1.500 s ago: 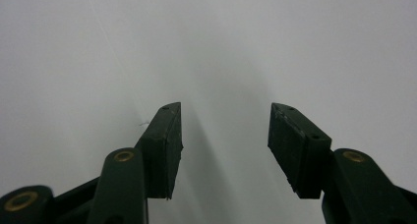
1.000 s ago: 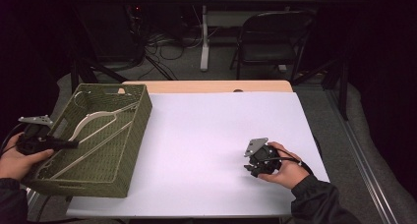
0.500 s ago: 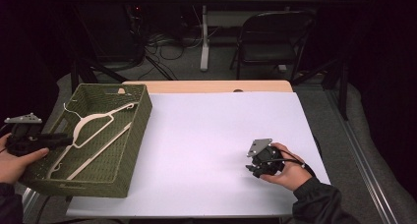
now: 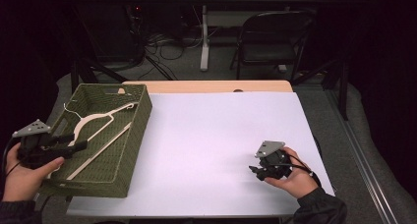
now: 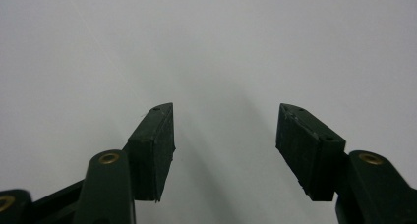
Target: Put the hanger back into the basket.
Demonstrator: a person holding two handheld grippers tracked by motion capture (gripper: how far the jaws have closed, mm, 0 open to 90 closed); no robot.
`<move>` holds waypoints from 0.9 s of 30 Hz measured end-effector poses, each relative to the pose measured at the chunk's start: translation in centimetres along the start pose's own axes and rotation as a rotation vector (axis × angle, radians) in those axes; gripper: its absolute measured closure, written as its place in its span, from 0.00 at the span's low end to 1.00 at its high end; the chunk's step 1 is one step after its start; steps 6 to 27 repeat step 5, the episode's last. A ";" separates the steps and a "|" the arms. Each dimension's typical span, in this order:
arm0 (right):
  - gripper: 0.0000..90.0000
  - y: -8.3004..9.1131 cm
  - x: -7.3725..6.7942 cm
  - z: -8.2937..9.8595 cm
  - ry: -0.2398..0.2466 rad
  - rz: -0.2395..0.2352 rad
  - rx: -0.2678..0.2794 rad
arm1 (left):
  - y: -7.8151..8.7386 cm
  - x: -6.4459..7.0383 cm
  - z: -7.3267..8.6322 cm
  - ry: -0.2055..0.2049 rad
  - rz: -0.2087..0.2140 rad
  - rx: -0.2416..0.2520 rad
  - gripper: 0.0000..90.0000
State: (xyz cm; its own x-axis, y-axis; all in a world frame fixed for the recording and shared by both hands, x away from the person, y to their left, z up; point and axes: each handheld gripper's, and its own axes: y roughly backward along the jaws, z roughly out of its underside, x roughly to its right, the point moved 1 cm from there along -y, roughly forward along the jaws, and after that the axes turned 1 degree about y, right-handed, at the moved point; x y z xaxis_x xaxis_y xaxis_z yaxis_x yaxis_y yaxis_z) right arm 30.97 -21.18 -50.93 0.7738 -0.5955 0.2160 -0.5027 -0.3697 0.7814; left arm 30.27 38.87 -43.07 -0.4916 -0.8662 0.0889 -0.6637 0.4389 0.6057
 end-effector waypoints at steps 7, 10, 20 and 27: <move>0.44 0.8 0.0 1.1 -0.092 0.008 0.064 | 0.4 3.2 -0.1 -0.039 0.024 0.065 0.41; 0.44 0.8 0.0 1.1 -0.092 0.008 0.064 | 0.4 3.2 -0.1 -0.039 0.024 0.065 0.41; 0.44 0.8 0.0 1.1 -0.092 0.008 0.064 | 0.4 3.2 -0.1 -0.039 0.024 0.065 0.41; 0.44 0.8 0.0 1.1 -0.092 0.008 0.064 | 0.4 3.2 -0.1 -0.039 0.024 0.065 0.41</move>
